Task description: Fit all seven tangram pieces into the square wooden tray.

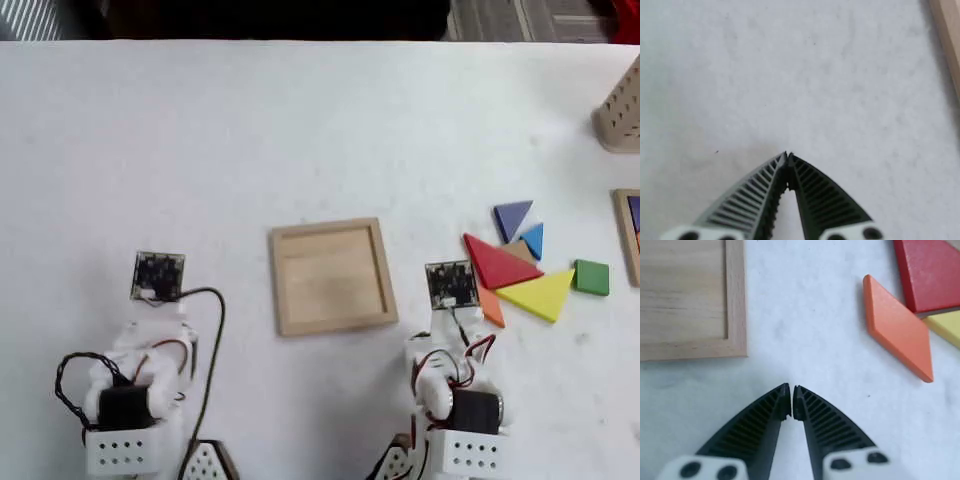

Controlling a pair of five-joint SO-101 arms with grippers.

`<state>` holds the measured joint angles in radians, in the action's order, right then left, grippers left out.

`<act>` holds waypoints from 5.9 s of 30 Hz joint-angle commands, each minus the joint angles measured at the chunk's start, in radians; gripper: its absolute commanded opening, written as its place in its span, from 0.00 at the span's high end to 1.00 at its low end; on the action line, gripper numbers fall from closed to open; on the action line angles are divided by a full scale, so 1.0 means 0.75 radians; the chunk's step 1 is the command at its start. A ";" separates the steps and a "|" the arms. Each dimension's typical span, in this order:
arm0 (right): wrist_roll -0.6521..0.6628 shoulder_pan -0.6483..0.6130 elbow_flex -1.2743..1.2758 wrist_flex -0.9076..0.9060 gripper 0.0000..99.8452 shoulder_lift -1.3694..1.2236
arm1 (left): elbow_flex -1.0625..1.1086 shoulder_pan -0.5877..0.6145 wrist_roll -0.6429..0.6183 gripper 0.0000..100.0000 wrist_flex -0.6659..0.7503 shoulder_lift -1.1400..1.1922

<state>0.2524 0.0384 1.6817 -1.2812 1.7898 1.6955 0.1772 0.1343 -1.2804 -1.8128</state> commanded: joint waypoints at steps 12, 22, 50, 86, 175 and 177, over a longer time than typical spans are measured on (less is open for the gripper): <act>0.004 -0.005 0.012 0.019 0.98 0.011 | -0.004 0.003 0.006 0.98 -0.010 -0.011; 0.004 -0.005 0.012 0.019 0.98 0.011 | -0.004 0.003 0.006 0.98 -0.010 -0.011; 0.004 -0.005 0.012 0.019 0.98 0.011 | -0.004 0.003 0.006 0.98 -0.010 -0.011; 0.268 0.138 -0.219 -0.032 0.86 0.013 | -0.233 -0.083 0.053 0.84 0.160 -0.007; 0.972 0.459 -1.608 0.496 0.77 -2.714 | -0.624 -0.263 -0.291 0.68 0.583 1.251; 1.009 0.472 -1.608 0.467 0.77 -2.697 | -0.624 -0.263 -0.291 0.68 0.583 1.251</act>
<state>0.9628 0.3682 0.4710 -0.8700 -0.2340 1.2413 -0.0069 -0.0760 -0.8631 -0.8769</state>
